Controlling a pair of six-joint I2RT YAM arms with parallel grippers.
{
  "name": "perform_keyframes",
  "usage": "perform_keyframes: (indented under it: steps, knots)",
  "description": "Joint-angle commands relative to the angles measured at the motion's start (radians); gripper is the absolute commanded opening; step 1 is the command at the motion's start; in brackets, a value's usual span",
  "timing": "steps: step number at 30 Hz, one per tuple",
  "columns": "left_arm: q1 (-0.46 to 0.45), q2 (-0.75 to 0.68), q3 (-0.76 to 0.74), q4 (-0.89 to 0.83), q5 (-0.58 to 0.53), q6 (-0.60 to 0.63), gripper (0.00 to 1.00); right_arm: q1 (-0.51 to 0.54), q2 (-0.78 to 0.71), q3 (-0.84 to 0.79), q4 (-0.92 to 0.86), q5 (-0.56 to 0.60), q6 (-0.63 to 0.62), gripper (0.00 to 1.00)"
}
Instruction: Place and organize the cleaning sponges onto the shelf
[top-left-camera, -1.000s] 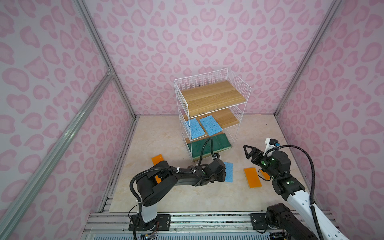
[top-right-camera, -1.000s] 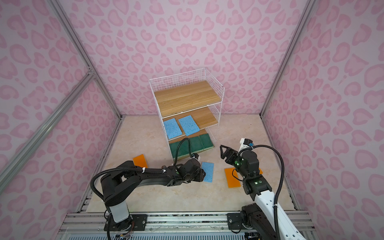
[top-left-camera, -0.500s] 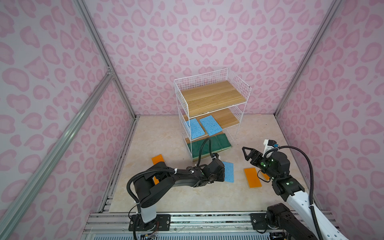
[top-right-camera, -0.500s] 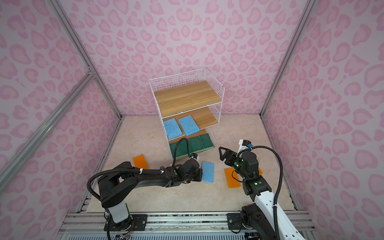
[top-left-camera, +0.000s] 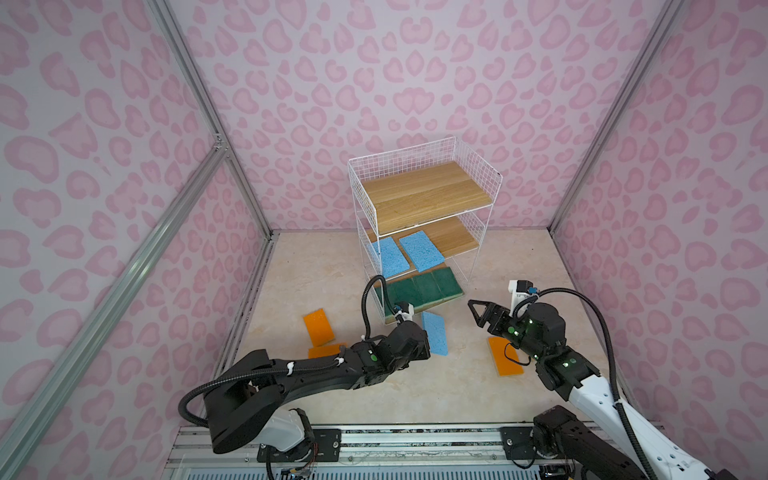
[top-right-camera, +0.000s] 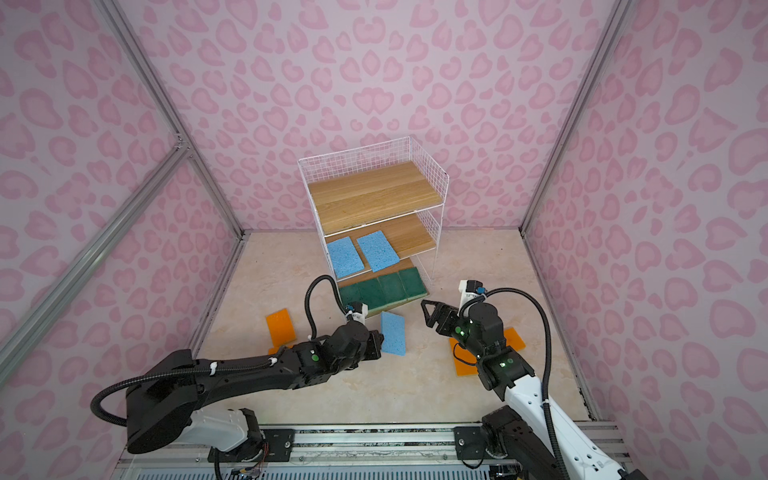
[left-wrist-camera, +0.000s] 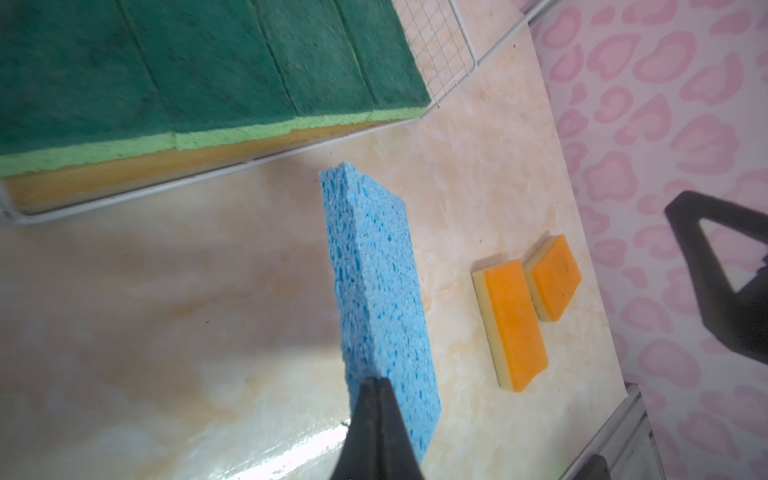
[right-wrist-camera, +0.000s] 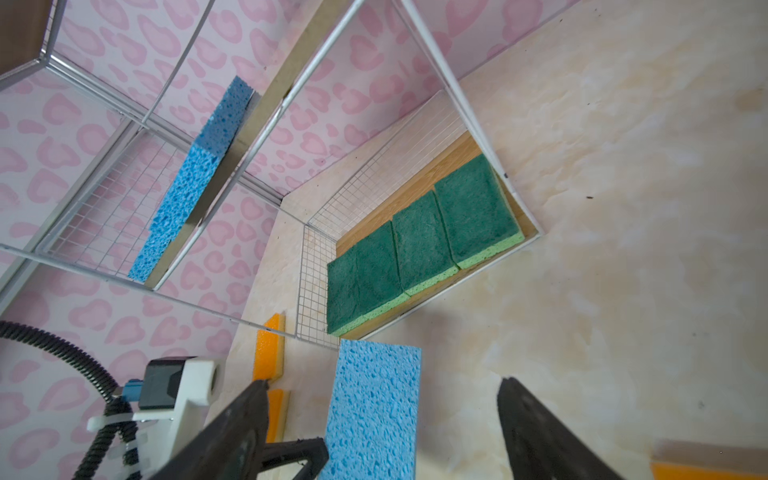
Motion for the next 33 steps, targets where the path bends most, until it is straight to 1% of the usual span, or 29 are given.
perform_keyframes:
  steps: [1,7,9,14,17,20,23,29,30,31,33]
  knots:
    - [0.02,-0.087,-0.044,-0.027,-0.094,-0.066,0.04,0.034,0.028,0.005,0.062,0.008,0.009,0.86]
    - [0.134,-0.246,-0.117,-0.068,-0.073,-0.067,0.04,0.129,0.102,0.015,0.143,0.01,0.022,0.86]
    - [0.178,-0.305,-0.138,-0.088,-0.065,-0.059,0.04,0.165,0.136,0.023,0.169,0.014,0.029,0.85]
    - [0.281,-0.426,-0.182,-0.116,-0.017,-0.06,0.04,0.264,0.229,0.049,0.224,0.035,0.05,0.83]
    - [0.323,-0.489,-0.204,-0.12,0.006,-0.071,0.04,0.299,0.292,0.069,0.264,-0.006,0.076,0.8]
    - [0.339,-0.536,-0.22,-0.106,0.026,-0.079,0.04,0.327,0.354,0.096,0.306,-0.038,0.097,0.76]
    - [0.342,-0.535,-0.205,-0.134,0.041,-0.052,0.04,0.334,0.388,0.13,0.278,-0.039,0.088,0.77]
    - [0.35,-0.44,-0.175,-0.211,0.109,0.133,0.04,0.334,0.394,0.147,0.258,-0.025,0.067,0.82]
    - [0.353,-0.424,-0.18,-0.212,0.113,0.148,0.07,0.334,0.393,0.147,0.257,-0.023,0.066,0.82]
    - [0.357,-0.413,-0.19,-0.21,0.117,0.153,0.12,0.334,0.393,0.146,0.255,-0.023,0.066,0.82]
    - [0.37,-0.387,-0.221,-0.188,0.136,0.149,0.27,0.333,0.391,0.146,0.251,-0.023,0.064,0.83]
